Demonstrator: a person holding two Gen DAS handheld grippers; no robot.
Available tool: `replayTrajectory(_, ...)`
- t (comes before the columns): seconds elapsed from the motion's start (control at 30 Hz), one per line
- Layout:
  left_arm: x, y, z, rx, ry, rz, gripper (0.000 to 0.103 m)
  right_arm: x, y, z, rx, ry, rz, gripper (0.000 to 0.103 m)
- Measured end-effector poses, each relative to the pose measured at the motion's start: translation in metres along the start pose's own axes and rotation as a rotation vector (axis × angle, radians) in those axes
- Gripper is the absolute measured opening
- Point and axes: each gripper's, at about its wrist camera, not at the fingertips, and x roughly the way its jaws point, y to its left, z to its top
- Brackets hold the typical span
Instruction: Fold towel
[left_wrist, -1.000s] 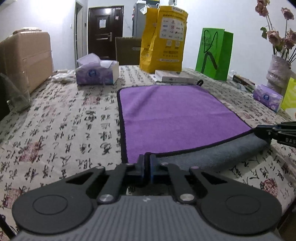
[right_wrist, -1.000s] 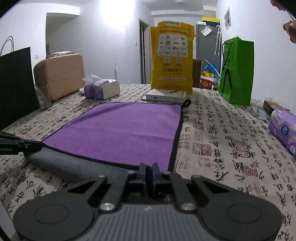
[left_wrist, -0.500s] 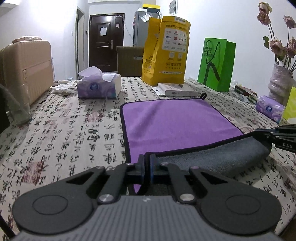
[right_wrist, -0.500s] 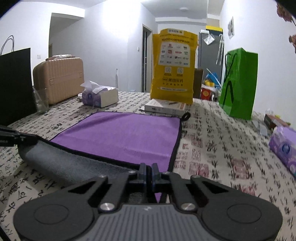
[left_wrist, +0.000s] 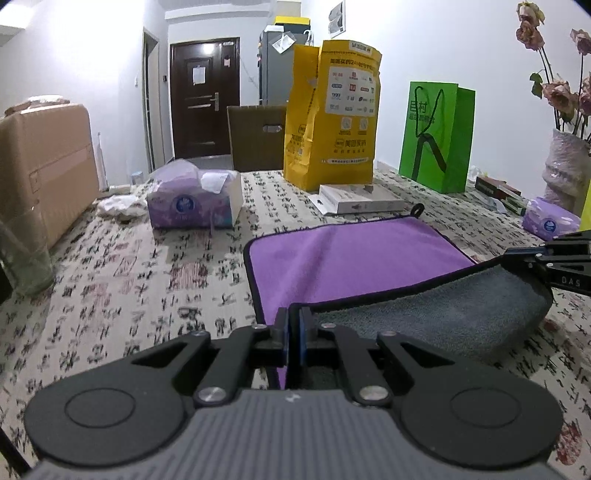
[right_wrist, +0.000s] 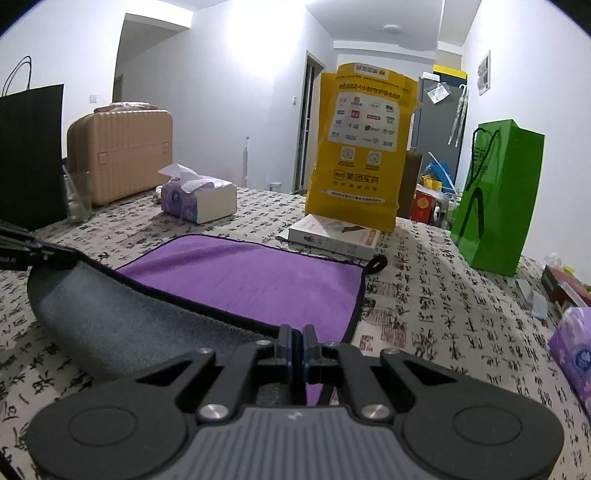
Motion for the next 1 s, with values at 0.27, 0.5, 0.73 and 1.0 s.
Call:
replayTrajectory(0.27,0.018,0.004,0.010,0.020,0.006,0.001,0.006,0.014,-0.006,0.010,-0.010,0.000,-0.002,0.005)
replayTrajectory(0.5,0.031,0.008,0.020,0.027,0.005,0.006,0.006,0.027,-0.011,0.020,-0.026,-0.007,-0.004,0.005)
replayTrajectory(0.73,0.044,0.010,0.030,0.046,-0.015,0.020,0.006,0.039,-0.016,0.031,-0.048,-0.021,-0.008,0.005)
replayTrajectory(1.0,0.059,0.013,0.044,0.062,-0.039,0.028,0.006,0.054,-0.023,0.042,-0.068,-0.035,-0.015,0.005)
